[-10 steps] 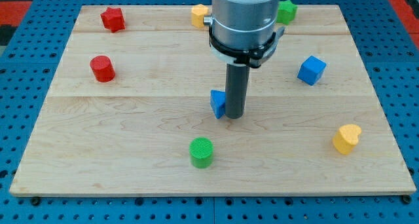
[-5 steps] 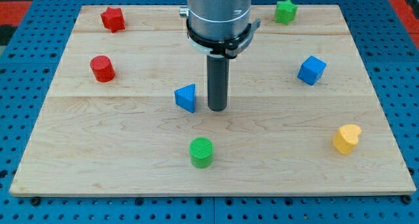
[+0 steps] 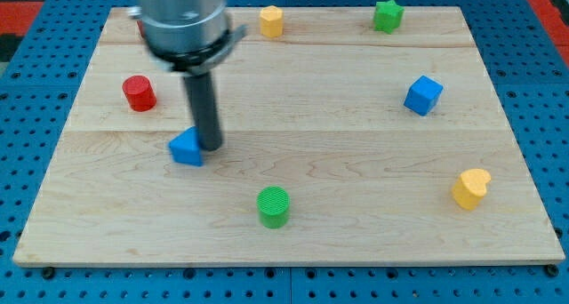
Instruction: Move the blue triangle to the bottom left
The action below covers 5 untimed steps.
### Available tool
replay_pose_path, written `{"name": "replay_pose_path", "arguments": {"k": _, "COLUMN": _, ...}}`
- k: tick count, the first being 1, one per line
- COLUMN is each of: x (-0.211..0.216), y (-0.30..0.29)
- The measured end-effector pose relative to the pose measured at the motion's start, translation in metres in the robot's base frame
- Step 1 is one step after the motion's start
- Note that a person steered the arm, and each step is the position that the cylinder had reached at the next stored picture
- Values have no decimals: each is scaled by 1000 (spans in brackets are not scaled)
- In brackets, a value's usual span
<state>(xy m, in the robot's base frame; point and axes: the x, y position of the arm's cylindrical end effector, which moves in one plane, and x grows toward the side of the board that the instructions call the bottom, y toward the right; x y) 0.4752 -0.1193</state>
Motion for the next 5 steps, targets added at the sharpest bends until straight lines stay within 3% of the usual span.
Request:
{"name": "replay_pose_path", "arguments": {"k": 1, "x": 16, "y": -43}}
{"name": "replay_pose_path", "arguments": {"k": 2, "x": 30, "y": -47}}
{"name": "replay_pose_path", "arguments": {"k": 3, "x": -4, "y": -37}}
{"name": "replay_pose_path", "arguments": {"k": 5, "x": 18, "y": -77}}
